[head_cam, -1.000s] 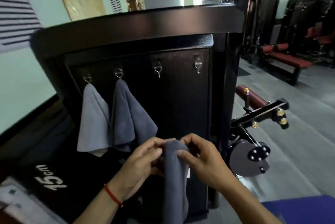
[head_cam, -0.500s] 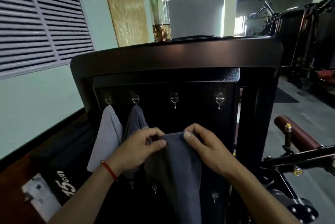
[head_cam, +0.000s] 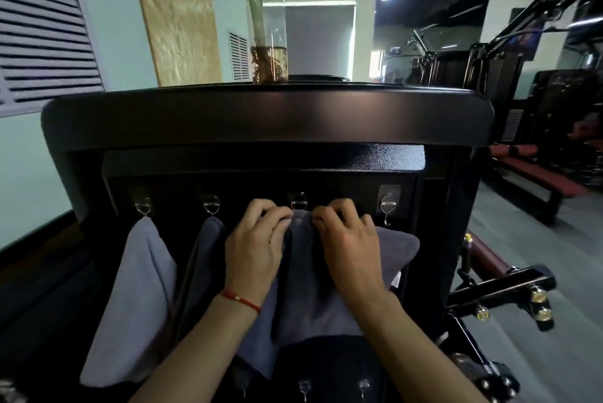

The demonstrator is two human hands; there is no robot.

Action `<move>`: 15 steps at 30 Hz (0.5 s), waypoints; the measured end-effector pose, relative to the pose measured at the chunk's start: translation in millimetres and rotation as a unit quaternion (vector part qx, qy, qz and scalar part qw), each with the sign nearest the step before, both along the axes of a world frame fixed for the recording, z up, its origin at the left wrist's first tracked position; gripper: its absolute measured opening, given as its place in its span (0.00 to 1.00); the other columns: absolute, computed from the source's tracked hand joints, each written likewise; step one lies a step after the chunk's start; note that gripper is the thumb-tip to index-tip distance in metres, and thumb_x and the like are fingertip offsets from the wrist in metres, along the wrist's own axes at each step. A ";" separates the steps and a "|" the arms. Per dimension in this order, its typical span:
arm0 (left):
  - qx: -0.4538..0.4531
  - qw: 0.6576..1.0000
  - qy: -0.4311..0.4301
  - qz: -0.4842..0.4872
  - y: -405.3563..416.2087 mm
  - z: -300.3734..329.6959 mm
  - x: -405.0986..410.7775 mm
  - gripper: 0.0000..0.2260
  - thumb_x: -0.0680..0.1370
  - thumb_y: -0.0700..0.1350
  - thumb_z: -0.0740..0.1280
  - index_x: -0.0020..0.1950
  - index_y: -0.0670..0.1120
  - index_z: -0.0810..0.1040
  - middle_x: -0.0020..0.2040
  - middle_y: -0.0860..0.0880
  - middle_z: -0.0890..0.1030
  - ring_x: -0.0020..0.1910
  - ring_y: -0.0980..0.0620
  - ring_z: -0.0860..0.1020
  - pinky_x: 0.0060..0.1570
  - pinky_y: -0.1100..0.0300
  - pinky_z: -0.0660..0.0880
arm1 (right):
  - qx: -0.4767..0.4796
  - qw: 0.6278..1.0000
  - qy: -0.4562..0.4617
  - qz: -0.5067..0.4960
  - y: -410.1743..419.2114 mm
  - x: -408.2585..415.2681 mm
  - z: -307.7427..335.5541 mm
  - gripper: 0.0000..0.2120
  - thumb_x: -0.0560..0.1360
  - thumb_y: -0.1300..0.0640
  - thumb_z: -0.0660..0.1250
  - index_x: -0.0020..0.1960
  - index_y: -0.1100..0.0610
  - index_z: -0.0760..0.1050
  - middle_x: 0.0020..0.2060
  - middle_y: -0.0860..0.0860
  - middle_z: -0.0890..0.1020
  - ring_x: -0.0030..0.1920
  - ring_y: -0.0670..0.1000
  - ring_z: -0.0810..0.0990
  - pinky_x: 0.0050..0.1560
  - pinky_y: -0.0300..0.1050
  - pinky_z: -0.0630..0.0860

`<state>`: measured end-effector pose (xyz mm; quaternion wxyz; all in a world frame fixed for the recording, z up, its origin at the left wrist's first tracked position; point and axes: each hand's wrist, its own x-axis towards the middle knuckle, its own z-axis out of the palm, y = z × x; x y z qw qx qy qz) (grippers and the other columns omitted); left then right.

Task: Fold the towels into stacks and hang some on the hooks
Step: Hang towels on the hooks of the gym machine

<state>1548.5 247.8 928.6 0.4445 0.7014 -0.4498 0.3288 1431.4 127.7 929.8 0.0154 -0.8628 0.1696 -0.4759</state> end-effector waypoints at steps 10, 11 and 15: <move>0.019 0.995 -0.044 0.090 10.9 -48.7 -17.5 0.13 0.79 0.41 0.65 0.62 0.49 0.83 0.59 0.48 0.78 0.52 0.46 0.74 0.50 0.49 0.74 | 0.003 0.996 0.030 -0.088 30.2 -17.3 -29.3 0.19 0.81 0.49 0.57 0.70 0.45 0.75 0.59 0.45 0.71 0.57 0.50 0.69 0.55 0.44 0.56; 0.033 0.994 -0.046 0.095 12.5 -55.2 -19.8 0.14 0.79 0.40 0.64 0.63 0.48 0.82 0.60 0.48 0.78 0.52 0.46 0.74 0.49 0.48 0.74 | 0.016 0.996 0.039 -0.084 33.3 -17.9 -34.3 0.20 0.82 0.51 0.56 0.73 0.46 0.73 0.60 0.45 0.72 0.56 0.48 0.70 0.54 0.43 0.57; 0.075 0.995 -0.008 0.064 17.1 -74.4 -32.1 0.17 0.80 0.42 0.61 0.67 0.44 0.78 0.63 0.47 0.79 0.59 0.47 0.78 0.59 0.52 0.74 | 0.144 0.989 0.013 -0.016 45.5 -22.2 -55.1 0.20 0.85 0.50 0.58 0.77 0.47 0.67 0.67 0.44 0.71 0.64 0.44 0.71 0.62 0.41 0.68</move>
